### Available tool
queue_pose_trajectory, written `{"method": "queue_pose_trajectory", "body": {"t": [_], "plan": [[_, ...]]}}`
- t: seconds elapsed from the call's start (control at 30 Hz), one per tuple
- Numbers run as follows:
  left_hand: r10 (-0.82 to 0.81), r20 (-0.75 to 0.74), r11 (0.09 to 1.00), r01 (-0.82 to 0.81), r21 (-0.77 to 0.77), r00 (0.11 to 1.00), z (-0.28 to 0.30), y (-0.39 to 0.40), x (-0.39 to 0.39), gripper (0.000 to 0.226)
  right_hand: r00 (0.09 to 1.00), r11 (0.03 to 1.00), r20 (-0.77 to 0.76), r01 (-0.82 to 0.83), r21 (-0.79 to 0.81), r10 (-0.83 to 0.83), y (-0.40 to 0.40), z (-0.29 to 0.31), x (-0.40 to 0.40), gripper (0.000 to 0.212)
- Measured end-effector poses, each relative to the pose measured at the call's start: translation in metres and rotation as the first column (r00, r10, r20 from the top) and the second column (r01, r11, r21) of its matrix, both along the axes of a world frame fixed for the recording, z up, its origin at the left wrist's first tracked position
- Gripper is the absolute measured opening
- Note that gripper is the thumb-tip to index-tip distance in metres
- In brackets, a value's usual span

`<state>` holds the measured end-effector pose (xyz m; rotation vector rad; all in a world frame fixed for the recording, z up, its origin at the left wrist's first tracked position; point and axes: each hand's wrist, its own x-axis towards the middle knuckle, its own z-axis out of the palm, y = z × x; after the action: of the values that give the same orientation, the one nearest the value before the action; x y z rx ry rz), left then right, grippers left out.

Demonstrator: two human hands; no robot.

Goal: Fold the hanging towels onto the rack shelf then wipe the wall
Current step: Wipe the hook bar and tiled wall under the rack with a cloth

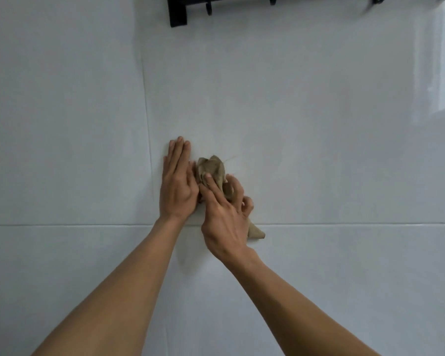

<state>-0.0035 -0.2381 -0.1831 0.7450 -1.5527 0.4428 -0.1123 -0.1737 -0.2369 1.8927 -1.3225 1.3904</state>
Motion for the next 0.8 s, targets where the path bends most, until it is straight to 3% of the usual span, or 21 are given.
{"method": "queue_pose_trajectory", "body": {"t": [0.13,0.27,0.4,0.53,0.7,0.8], "plan": [[0.021,-0.072,0.988,-0.01,0.153,0.997,-0.016,0.022,0.009,0.045,0.984,0.977,0.052,-0.174,0.121,0.168,0.015,-0.003,0.007,0.07],[0.083,-0.078,0.956,-0.057,0.289,0.994,-0.024,0.048,0.011,0.041,0.83,0.824,0.38,-0.515,0.239,0.408,0.032,0.007,0.011,0.055],[-0.006,-0.216,0.891,0.104,0.442,0.976,-0.011,0.075,0.001,0.045,0.661,0.711,0.624,-0.665,0.229,0.418,0.055,0.029,0.011,0.044],[-0.094,-0.391,0.791,0.307,0.529,0.916,0.024,0.113,-0.013,0.039,0.526,0.612,0.761,-0.76,0.221,0.38,0.076,0.058,0.008,0.043],[-0.116,-0.488,0.665,0.433,0.608,0.865,0.062,0.135,-0.013,0.036,0.465,0.546,0.828,-0.801,0.244,0.312,0.099,0.098,0.001,0.039],[-0.108,-0.493,0.589,0.455,0.668,0.863,0.092,0.145,-0.008,0.057,0.426,0.52,0.857,-0.822,0.232,0.291,0.119,0.131,-0.009,0.036]]}}
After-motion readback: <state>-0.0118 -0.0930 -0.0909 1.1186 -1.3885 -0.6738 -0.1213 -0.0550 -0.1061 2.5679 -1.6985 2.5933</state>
